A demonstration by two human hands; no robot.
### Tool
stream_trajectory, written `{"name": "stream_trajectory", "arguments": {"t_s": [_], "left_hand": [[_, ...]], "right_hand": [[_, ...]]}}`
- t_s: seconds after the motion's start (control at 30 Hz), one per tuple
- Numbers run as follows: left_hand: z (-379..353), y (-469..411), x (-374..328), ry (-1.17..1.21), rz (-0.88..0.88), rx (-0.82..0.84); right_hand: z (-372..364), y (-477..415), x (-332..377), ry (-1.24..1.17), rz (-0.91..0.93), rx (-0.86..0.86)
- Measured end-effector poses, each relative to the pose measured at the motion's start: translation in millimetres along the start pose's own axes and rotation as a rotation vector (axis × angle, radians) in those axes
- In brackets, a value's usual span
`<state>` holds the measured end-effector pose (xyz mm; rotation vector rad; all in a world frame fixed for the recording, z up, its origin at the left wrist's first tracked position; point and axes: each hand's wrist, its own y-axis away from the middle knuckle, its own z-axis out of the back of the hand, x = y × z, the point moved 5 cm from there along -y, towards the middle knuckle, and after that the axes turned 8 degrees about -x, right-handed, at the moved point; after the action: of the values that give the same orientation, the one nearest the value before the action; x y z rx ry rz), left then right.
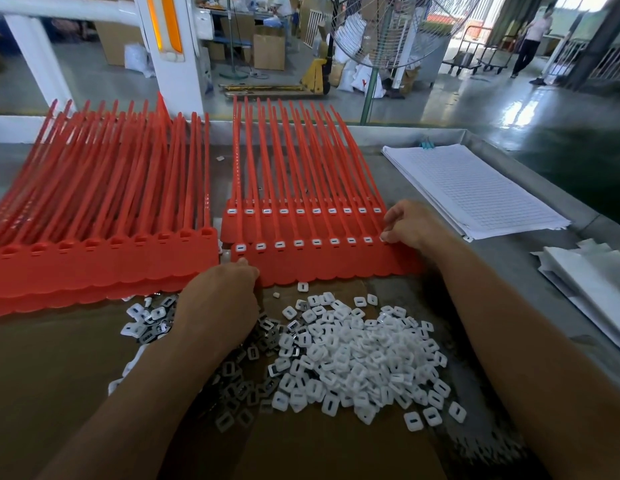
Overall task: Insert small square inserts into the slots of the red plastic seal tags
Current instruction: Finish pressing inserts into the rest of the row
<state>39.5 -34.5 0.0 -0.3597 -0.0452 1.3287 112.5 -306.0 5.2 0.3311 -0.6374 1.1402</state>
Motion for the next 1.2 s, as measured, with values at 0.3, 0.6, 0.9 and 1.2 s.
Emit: {"name": "stream_trajectory", "arguments": {"t_s": [0.3, 0.6, 0.9, 1.2], "left_hand": [[-1.1, -0.9, 0.4, -0.015, 0.003, 0.032], [-0.5, -2.0, 0.0, -0.012, 0.012, 0.072], [0.2, -0.8, 0.3, -0.001, 0.013, 0.065], [0.6, -2.1, -0.9, -0.001, 0.008, 0.073]], "right_hand": [[-2.7, 18.0, -7.5, -0.062, 0.183, -0.106], [9.7, 39.5, -3.7, -0.16, 0.279, -0.005], [-1.8, 83.1, 28.3, 0.005, 0.474, 0.497], [-11.4, 92.7, 35.0, 0.105, 0.504, 0.549]]}}
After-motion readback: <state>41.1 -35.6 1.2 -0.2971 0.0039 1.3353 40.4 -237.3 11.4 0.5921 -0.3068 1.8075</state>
